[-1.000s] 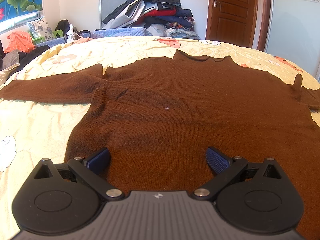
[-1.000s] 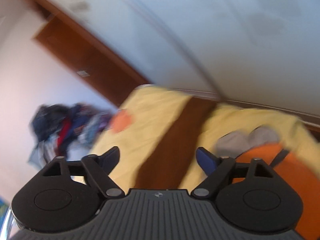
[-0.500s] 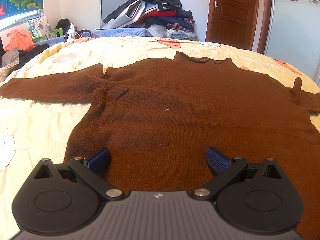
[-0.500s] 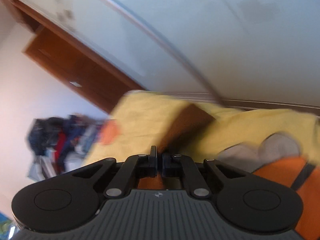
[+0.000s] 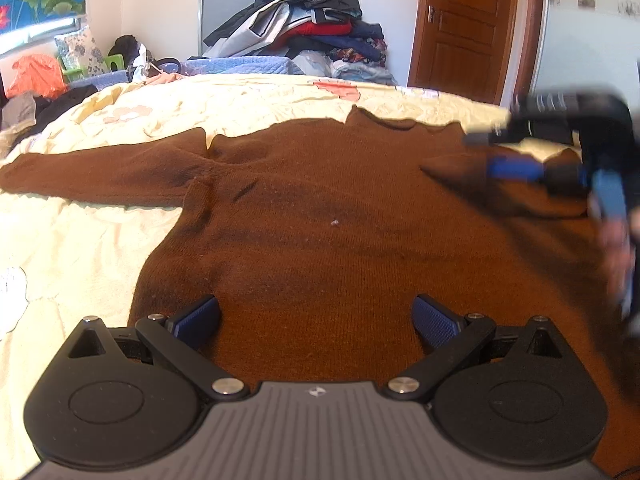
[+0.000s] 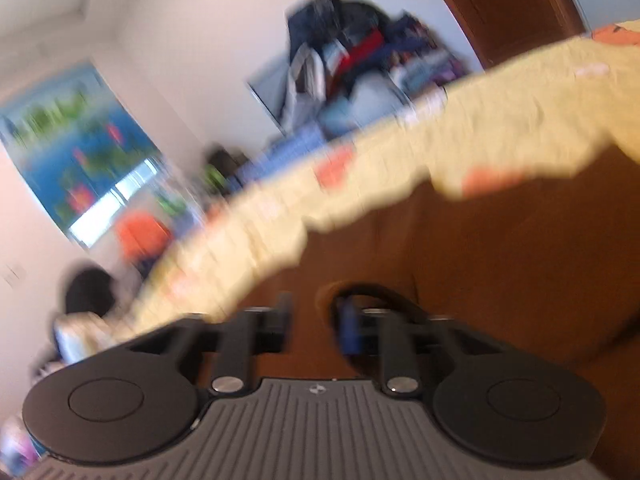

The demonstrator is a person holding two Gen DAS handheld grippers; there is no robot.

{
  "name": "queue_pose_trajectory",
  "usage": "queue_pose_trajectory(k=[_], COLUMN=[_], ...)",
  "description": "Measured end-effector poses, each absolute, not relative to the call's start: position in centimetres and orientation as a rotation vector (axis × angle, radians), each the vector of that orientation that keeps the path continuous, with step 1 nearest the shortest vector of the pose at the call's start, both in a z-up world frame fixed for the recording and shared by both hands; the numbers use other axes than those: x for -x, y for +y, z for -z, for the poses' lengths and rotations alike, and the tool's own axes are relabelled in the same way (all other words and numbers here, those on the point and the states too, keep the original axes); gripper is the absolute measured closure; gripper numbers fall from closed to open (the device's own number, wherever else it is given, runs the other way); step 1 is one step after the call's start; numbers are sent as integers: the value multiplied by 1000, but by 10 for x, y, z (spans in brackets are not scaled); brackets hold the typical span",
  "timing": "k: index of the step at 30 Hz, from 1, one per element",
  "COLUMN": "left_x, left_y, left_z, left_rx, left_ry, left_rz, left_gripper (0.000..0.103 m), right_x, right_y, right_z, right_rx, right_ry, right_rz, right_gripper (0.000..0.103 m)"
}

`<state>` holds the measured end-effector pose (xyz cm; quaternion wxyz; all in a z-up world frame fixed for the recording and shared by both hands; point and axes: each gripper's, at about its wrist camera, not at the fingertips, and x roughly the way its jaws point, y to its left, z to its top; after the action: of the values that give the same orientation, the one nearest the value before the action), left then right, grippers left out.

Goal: Fold small clothes

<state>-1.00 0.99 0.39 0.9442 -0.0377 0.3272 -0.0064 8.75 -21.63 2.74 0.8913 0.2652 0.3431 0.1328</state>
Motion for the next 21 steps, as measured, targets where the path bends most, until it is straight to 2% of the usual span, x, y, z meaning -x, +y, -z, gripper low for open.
queue_pose_trajectory(k=[3, 7, 10, 11, 14, 17, 21], left_x=[16, 2, -36, -49, -86, -107, -124], left_y=[25, 39, 24, 12, -44, -94, -134], left_z=[-10, -31, -50, -56, -58, -44, -13], left_rx=[193, 456, 547, 500, 193, -143, -400], left_ry=[643, 604, 597, 592, 596, 563, 561], left_rz=[57, 180, 274, 279, 261, 164, 155], left_gripper=[0, 0, 0, 0, 0, 0, 0], right_x=[-44, -1, 1, 1, 8, 16, 13], right_y=[-224, -245, -262, -263, -271, -286, -301], right_z=[-31, -28, -23, -21, -17, -14, -1], right_rx=[-575, -465, -516, -529, -577, -656, -774], right_ry=[663, 616, 553, 524, 462, 399, 385], right_rz=[-323, -278, -266, -247, -180, -125, -92], right_gripper=[57, 38, 36, 32, 31, 28, 21])
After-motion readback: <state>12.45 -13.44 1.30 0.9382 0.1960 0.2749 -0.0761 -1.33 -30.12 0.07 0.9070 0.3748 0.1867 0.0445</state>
